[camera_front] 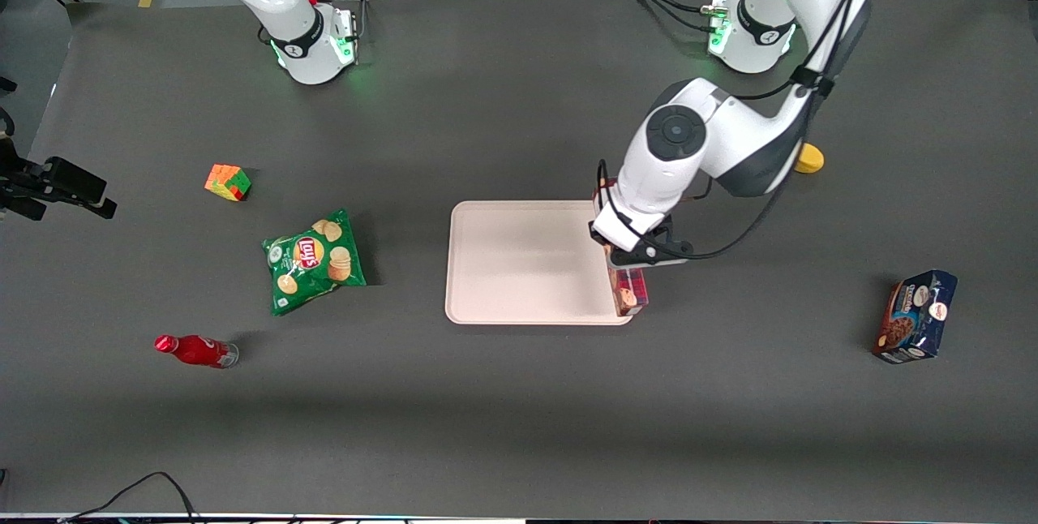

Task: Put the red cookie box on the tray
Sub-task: 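Carry the held box over the pink tray's edge, then lower the box onto the tray and open the left gripper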

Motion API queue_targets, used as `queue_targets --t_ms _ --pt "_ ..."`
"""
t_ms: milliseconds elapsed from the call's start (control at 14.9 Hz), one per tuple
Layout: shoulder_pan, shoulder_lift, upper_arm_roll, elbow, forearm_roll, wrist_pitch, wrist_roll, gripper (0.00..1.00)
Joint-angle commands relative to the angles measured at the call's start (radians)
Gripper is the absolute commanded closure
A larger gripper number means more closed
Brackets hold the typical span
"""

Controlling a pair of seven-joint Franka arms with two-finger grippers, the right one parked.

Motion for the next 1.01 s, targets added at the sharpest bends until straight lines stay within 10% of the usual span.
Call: queue_targets --t_ms 0,940 --pt "-0.023 -0.003 0.001 -0.080 0.084 0.097 -0.076 1.00" --pt "-0.035 0.128 0.004 -0.045 0.246 0.153 -0.095 1.00"
